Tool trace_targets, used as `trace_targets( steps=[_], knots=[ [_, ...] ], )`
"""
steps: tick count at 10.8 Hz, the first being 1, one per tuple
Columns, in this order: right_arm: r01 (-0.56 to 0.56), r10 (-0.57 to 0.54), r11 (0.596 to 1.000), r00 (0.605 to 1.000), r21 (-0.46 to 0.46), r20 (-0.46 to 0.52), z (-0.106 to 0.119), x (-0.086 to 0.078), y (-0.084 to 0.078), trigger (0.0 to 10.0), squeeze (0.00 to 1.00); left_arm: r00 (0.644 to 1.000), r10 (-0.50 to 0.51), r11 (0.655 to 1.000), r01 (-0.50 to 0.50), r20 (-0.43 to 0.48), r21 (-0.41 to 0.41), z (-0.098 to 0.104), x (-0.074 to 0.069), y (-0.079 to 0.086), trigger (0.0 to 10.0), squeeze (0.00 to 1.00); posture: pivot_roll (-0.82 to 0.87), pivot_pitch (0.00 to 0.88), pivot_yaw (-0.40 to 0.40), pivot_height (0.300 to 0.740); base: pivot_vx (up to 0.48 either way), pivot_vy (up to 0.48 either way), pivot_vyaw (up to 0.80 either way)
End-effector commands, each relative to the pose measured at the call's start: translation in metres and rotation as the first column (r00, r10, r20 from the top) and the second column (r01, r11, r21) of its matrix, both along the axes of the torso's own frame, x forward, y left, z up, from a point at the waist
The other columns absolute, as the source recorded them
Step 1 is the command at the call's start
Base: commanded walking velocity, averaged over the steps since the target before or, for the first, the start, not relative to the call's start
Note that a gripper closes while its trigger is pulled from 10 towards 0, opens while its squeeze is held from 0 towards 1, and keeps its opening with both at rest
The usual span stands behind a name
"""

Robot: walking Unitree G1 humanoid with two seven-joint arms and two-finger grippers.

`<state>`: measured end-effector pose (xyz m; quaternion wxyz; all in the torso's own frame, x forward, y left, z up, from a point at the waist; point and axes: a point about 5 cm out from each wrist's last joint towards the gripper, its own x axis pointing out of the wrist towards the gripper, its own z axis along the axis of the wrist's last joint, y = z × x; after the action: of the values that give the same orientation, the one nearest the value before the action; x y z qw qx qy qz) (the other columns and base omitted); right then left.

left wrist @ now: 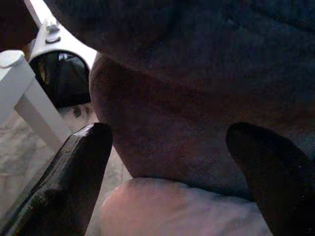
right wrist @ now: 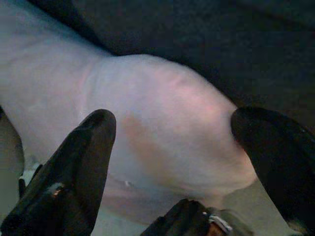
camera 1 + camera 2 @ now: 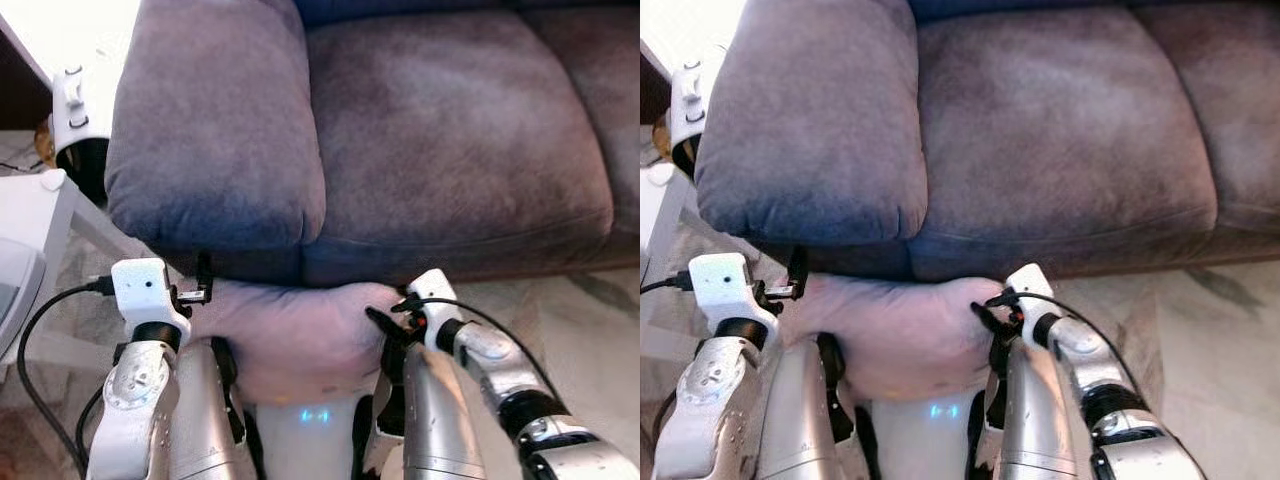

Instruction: Move the pillow to the sofa from floor

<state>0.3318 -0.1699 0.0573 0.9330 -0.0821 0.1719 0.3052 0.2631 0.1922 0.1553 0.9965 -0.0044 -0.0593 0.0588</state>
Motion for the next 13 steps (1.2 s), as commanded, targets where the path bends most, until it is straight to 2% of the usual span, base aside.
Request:
trace_targets(
  steps=[1,2,4,5,6,9,13],
  knots=[
    [-0.014,0.014,1.000,0.999,0.002,-0.035,-0.009,-0.006,0.001,10.0,0.00,1.000,-0.004,1.000,0.004,-0.010,-0.003,0.000,-0.005,0.003,10.0,0.00,0.25,0.403,-0.005,0.488,0.000,0.000,0.00],
    [-0.036,0.036,0.999,0.999,0.007,-0.024,-0.006,-0.004,0.005,10.0,0.00,1.000,-0.003,1.000,0.003,-0.008,0.000,0.003,-0.006,0.003,10.0,0.00,0.26,0.415,-0.001,0.488,0.000,0.000,0.00],
    [-0.054,0.056,0.997,0.998,-0.047,0.035,0.005,0.003,0.002,10.0,0.00,1.000,-0.004,1.000,0.004,0.008,-0.005,0.009,-0.008,0.000,10.0,0.00,0.26,0.421,-0.004,0.488,0.000,0.000,0.00],
    [-0.049,0.052,0.997,0.998,-0.065,0.047,0.008,0.005,0.000,10.0,0.00,1.000,-0.005,1.000,0.005,0.014,-0.007,0.011,-0.008,0.000,10.0,0.00,0.26,0.422,-0.003,0.488,0.000,0.000,0.00],
    [0.009,-0.002,0.995,0.998,-0.104,0.067,0.015,0.012,-0.010,10.0,0.00,1.000,-0.010,1.000,0.010,0.020,-0.011,0.015,-0.008,-0.001,10.0,0.00,0.26,0.425,-0.005,0.488,0.000,0.000,0.00],
    [-0.046,0.046,0.986,0.999,-0.162,-0.008,-0.003,0.000,-0.010,10.0,0.00,1.000,-0.006,1.000,0.006,0.005,-0.006,0.014,-0.015,0.000,10.0,0.00,0.28,0.433,-0.005,0.488,0.000,0.000,0.00],
    [-0.058,0.054,0.987,0.998,-0.147,-0.033,-0.013,-0.004,0.005,10.0,0.00,1.000,-0.016,1.000,0.015,0.019,0.012,0.024,-0.021,-0.003,10.0,0.00,0.31,0.439,0.000,0.488,0.000,0.000,0.00]
  ],
)
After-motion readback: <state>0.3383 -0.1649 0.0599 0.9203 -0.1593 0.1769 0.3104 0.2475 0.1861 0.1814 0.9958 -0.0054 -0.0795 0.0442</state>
